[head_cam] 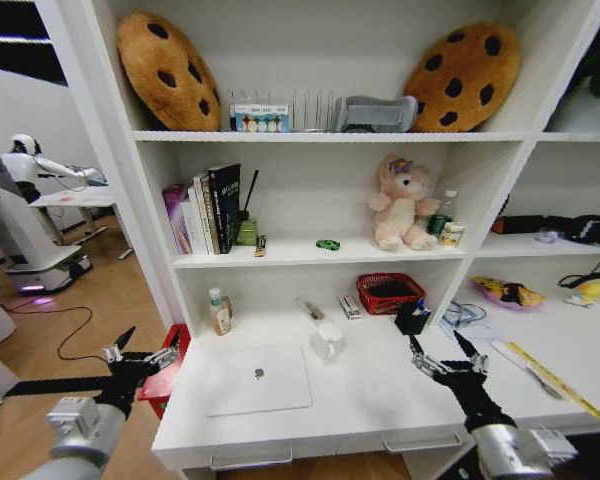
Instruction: Organize the objects on the table.
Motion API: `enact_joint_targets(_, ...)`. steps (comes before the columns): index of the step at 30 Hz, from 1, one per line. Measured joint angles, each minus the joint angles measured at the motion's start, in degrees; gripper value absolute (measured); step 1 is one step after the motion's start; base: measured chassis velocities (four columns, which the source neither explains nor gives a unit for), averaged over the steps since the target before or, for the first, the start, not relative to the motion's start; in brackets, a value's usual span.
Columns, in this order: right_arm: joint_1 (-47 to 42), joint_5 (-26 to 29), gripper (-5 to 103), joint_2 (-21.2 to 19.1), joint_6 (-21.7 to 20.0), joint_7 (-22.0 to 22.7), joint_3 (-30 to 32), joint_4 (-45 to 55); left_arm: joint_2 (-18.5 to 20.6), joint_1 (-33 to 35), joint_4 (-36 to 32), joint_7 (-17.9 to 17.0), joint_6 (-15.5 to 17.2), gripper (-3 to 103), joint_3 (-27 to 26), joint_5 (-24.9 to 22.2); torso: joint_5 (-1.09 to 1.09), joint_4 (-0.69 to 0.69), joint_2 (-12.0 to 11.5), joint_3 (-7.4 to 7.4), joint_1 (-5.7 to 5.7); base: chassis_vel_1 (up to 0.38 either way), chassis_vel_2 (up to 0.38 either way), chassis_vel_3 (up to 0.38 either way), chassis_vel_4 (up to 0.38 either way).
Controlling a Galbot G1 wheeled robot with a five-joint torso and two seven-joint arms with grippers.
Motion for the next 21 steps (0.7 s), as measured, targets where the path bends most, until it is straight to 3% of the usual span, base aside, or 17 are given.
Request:
enact_joint_targets(11, 0.0, 0.0, 100, 0.0, 0.0, 0.0, 0.0, 0.0, 0.0, 0.0, 0.0, 0.0, 0.0, 100, 0.0, 0.0, 0.01, 0.0, 0.0, -0.01, -0.01, 0.122, -0.116, -0.137, 0.128)
enact_joint_targets(21, 0.0, 0.0, 100, 0.0, 0.0, 0.0, 0.0, 0.0, 0.0, 0.0, 0.0, 0.0, 0.0, 100, 0.0, 0.0, 0.01, 0.0, 0.0, -0.01, -0.02, 0.256, -0.255, -0.262, 0.253)
